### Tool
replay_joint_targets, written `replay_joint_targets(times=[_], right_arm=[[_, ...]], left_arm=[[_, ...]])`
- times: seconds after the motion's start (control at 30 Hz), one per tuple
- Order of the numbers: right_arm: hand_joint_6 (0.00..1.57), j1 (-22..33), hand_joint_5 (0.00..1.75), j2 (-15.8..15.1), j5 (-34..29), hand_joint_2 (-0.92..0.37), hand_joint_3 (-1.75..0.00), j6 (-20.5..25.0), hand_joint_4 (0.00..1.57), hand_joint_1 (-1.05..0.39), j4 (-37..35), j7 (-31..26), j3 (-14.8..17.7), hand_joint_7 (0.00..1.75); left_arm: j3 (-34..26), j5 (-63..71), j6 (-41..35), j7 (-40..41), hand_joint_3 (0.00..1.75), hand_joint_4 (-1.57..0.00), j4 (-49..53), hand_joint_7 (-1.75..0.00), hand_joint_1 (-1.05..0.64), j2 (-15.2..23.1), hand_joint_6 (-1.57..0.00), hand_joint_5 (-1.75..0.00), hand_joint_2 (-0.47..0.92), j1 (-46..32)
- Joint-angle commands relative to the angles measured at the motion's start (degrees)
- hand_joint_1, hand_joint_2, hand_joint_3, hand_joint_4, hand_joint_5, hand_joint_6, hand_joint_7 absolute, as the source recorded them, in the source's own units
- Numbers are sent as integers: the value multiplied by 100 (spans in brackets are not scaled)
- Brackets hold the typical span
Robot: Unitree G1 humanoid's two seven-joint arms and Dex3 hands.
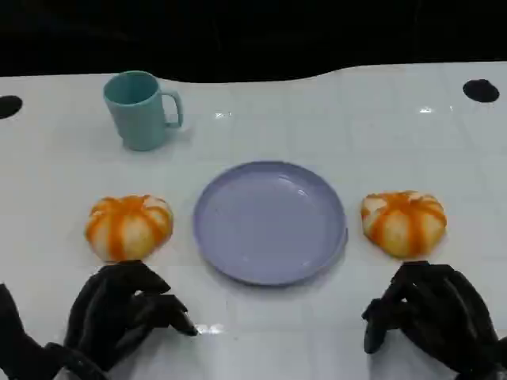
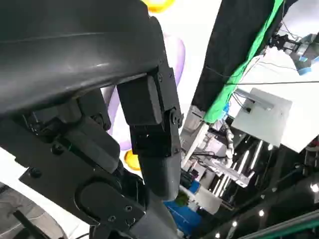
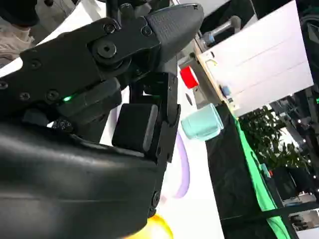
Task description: Grasp the bread from the table and place it into the plate.
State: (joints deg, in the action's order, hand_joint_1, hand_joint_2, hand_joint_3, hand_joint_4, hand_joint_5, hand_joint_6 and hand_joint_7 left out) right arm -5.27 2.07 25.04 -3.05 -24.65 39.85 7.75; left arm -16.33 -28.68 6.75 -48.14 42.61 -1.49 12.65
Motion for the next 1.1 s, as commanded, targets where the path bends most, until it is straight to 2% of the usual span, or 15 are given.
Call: replay_joint_targets(times=[0.03, 1.1], right_arm=[[152, 10, 92, -53, 40, -80, 0, 27, 145, -105, 40, -44, 46, 41], [153, -12, 91, -115, 26, -81, 0, -83, 145, -105, -35, 153, 75, 37]], left_arm=[[-26, 24, 112, -43, 1, -157, 49, -35, -105, 94, -157, -60, 59, 57], [26, 81, 270, -26, 0, -157, 73, -34, -105, 100, -157, -59, 61, 40]])
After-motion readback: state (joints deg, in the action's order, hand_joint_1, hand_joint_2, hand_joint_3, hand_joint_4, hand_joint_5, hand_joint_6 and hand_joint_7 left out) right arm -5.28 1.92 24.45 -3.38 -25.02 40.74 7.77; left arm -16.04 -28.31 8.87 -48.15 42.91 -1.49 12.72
